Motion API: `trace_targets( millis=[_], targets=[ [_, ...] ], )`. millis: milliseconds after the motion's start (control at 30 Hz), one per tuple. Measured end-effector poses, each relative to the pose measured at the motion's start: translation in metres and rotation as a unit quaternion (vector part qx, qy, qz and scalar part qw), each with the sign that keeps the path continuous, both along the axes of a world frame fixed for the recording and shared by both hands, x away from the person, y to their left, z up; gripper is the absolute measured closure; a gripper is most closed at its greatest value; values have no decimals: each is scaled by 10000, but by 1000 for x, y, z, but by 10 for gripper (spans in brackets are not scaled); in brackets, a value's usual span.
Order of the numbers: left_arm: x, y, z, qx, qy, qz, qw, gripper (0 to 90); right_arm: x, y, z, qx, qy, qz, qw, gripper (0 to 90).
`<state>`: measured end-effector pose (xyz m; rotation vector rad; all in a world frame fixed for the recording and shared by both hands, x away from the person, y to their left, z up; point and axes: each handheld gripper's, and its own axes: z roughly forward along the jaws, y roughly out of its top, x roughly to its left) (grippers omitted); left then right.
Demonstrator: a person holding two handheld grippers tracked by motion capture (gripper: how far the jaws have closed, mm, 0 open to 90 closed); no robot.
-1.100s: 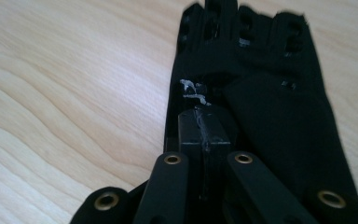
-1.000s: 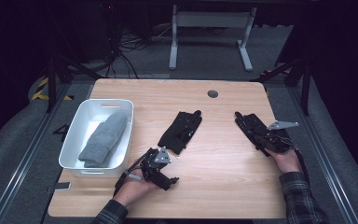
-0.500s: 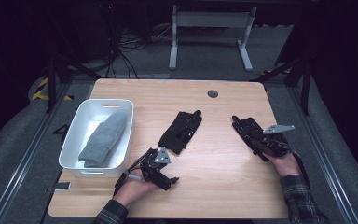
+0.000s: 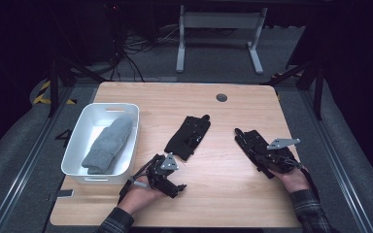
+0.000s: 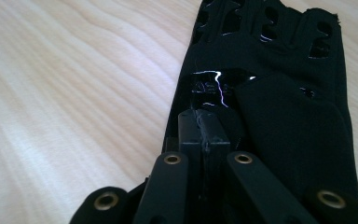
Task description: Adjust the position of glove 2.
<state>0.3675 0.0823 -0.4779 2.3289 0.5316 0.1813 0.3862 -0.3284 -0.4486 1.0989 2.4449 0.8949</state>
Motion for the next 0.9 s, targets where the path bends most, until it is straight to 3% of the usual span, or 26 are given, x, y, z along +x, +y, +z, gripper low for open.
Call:
trace_targets(
  millis=[367,733,900],
  targets=[
    [0,0,0,12,-19,-1,10000,6,-28,21,-1,-5,58,338,9994,899],
    [0,0,0,12,-16,-5,10000,6,-58,45,-2,69,178,788,9967,898],
    [0,0,0,12,-18,-4,10000,6,-56,39,10,177,-102,704,9973,897]
  ],
)
